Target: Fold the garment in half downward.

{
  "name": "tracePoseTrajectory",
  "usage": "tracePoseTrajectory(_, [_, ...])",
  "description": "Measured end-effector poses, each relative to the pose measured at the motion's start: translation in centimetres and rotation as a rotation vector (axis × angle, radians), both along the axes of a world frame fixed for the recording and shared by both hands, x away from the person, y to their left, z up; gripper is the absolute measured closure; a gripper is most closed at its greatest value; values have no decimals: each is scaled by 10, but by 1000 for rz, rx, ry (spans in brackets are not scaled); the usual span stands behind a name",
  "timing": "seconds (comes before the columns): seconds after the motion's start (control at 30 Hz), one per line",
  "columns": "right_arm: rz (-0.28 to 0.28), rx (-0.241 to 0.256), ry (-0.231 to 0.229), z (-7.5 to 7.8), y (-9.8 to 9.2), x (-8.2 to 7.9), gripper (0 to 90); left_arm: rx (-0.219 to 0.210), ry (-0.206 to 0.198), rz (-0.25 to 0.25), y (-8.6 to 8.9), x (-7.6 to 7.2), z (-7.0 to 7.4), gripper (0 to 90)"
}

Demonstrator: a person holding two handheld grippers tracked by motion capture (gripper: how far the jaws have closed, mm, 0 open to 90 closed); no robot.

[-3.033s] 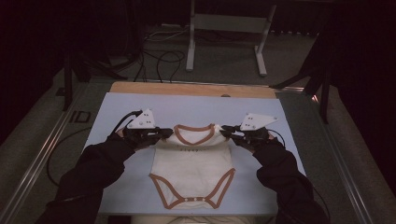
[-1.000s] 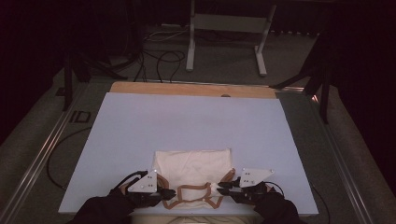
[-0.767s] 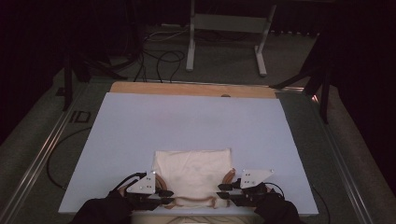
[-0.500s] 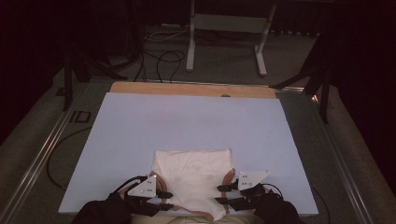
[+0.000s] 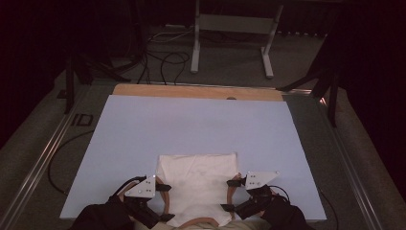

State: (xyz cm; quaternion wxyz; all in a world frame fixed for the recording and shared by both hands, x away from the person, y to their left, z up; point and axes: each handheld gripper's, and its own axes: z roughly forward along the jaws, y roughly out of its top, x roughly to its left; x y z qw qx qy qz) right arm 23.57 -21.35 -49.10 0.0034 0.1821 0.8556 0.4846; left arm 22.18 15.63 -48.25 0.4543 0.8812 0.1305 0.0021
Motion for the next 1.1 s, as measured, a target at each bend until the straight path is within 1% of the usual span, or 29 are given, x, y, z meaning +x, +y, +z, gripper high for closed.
tracePoseTrajectory(0.03, [3,1,0,0,0,1,137,0,6,11,1,2,0,90])
tracePoseTrajectory(0.07, [1,7,-2,0,-1,3,135,1,3,19,2,4,0,57])
tracePoseTrajectory(0.13, [-16,12,-19,1,-2,5,129,-2,0,35,3,7,2,12])
tracePoseTrajectory(0.17, [-16,12,-19,1,-2,5,129,-2,0,35,3,7,2,9])
tracePoseTrajectory(0.2, [-22,14,-27,2,-2,5,122,-10,-11,55,5,11,4,9])
tracePoseTrajectory(0.23, [-36,4,-48,3,-3,9,107,-10,-15,60,6,13,5,2])
tracePoseTrajectory(0.27, [-50,0,-56,4,-4,10,106,-14,-20,71,7,15,7,2])
tracePoseTrajectory(0.3, [-53,4,-66,5,-6,12,107,-15,-25,77,7,17,8,2])
tracePoseTrajectory(0.33, [-57,1,-65,6,-7,14,107,-20,-24,76,8,20,10,2])
tracePoseTrajectory(0.4, [-70,-11,-83,7,-9,18,108,-22,-40,91,9,24,12,2])
tracePoseTrajectory(0.47, [-77,-14,-76,8,-11,21,108,-22,-39,97,9,27,14,2])
tracePoseTrajectory(0.5, [-86,-18,-84,8,-12,22,108,-24,-36,102,9,29,14,2])
tracePoseTrajectory(0.57, [-89,-20,-85,8,-12,24,108,-23,-34,99,10,31,15,2])
tracePoseTrajectory(0.6, [-90,-19,-83,9,-13,25,108,-24,-28,109,11,35,15,2])
tracePoseTrajectory(0.63, [-97,-21,-97,10,-13,28,108,-25,-30,114,11,37,15,2])
tracePoseTrajectory(0.7, [-106,-21,-101,12,-14,31,108,-31,-48,129,13,40,15,2])
tracePoseTrajectory(0.73, [-105,-25,-118,13,-14,34,108,-33,-46,135,14,42,16,2])
tracePoseTrajectory(0.77, [-111,-25,-115,15,-14,35,108,-40,-41,137,14,44,16,2])
tracePoseTrajectory(0.83, [-108,-25,-129,17,-14,40,109,-40,-43,147,16,48,17,2])
tracePoseTrajectory(0.97, [-116,-28,-140,20,-12,49,109,-50,-36,162,19,55,17,2])
tracePoseTrajectory(1.07, [-118,-30,-136,20,-11,55,109,-54,-32,170,21,61,17,2])
tracePoseTrajectory(1.1, [-121,-28,-138,20,-11,57,109,-52,-37,179,22,62,17,2])
